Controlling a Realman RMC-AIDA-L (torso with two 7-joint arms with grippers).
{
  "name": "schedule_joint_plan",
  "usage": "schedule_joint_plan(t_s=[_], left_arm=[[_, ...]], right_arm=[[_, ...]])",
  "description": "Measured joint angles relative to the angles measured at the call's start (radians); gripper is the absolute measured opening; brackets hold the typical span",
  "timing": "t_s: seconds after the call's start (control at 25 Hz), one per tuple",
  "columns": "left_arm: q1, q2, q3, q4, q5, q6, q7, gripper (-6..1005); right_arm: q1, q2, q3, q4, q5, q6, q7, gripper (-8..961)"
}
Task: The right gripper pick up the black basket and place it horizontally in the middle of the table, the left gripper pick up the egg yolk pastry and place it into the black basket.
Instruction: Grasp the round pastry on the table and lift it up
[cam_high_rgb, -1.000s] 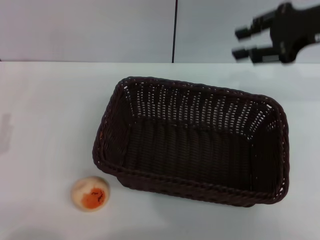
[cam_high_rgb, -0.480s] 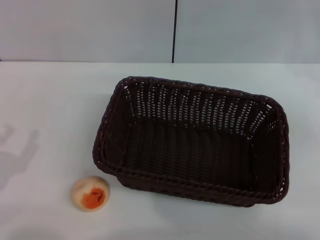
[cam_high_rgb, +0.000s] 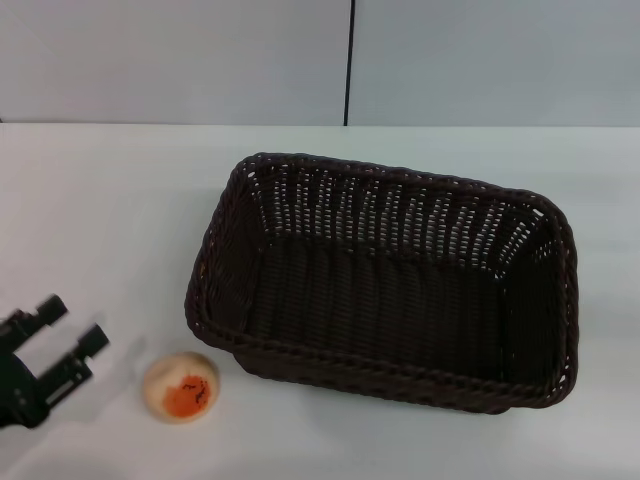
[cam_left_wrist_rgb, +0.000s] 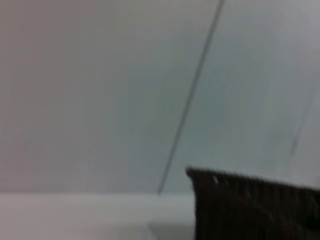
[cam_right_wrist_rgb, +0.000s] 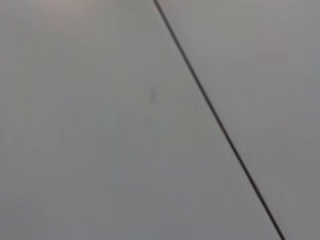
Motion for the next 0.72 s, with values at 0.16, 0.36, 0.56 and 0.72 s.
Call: schedule_joint_plan(t_s=[0.16, 0.36, 0.56, 0.72], left_arm=[[0.002, -0.001, 0.054, 0.001, 0.0, -0.023, 0.027, 696], [0.013, -0.003, 0.088, -0.01, 0.012, -0.063, 0.126, 697], [0.014, -0.005, 0.105, -0.014, 0.012, -0.065, 0.148, 696], [0.005, -0.006, 0.157, -0.046, 0.013, -0.06, 0.154, 695]], right_arm=[[-0.001, 0.002, 0.006, 0.036, 0.02, -0.007, 0.0, 425], [0.001, 0.001, 0.016, 0.072, 0.021, -0.006, 0.0, 425], [0.003, -0.001, 0.018, 0.08, 0.022, 0.001, 0.0, 425], [0.007, -0.001, 0.019, 0.084, 0.022, 0.018, -0.005, 425]])
